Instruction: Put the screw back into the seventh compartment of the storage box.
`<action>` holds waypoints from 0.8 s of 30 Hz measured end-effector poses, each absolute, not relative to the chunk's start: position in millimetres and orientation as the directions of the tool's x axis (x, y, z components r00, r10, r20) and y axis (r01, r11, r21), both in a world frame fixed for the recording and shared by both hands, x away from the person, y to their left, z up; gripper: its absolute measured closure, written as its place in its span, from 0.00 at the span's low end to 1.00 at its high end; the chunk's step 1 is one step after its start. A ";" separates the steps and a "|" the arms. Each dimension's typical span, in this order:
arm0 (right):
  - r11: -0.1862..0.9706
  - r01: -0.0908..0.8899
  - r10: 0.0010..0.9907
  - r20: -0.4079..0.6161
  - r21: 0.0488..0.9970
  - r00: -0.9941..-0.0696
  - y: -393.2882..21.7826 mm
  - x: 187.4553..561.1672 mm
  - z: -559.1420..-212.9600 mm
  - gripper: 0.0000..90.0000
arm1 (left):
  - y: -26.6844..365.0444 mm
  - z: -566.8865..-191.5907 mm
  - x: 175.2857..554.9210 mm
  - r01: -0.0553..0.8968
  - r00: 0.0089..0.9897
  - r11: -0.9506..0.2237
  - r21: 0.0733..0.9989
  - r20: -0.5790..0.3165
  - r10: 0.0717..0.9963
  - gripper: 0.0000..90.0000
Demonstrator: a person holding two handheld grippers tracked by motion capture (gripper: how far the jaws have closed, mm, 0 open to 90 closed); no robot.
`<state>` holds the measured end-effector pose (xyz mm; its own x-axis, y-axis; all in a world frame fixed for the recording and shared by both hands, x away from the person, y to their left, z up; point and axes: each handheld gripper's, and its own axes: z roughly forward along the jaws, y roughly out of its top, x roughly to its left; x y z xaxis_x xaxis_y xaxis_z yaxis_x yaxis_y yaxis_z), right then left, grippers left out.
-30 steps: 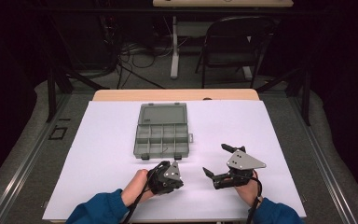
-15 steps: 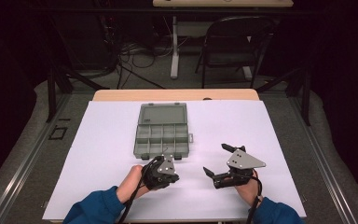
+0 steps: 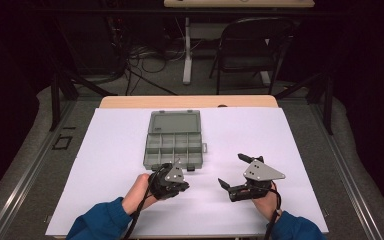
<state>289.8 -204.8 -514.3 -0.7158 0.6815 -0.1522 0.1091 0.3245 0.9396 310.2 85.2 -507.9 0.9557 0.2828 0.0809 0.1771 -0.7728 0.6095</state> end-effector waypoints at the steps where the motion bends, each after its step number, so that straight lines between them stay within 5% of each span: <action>1: 0.323 0.109 0.680 -0.150 0.940 -0.717 -205.2 289.9 -514.2 0.00 | 85.5 -507.5 310.3 0.179 0.954 -0.772 0.611 0.083 0.287 0.97; 24: 0.331 0.109 0.682 -0.158 0.937 -0.714 -204.9 289.4 -513.9 0.00 | 96.9 -495.9 319.0 0.190 0.937 -0.750 0.633 0.112 0.332 0.97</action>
<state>289.4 -204.9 -513.9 -0.7137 0.6825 -0.1578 0.1092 0.3308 0.9374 319.0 96.9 -495.9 0.9366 0.3321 0.1116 0.1905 -0.7500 0.6334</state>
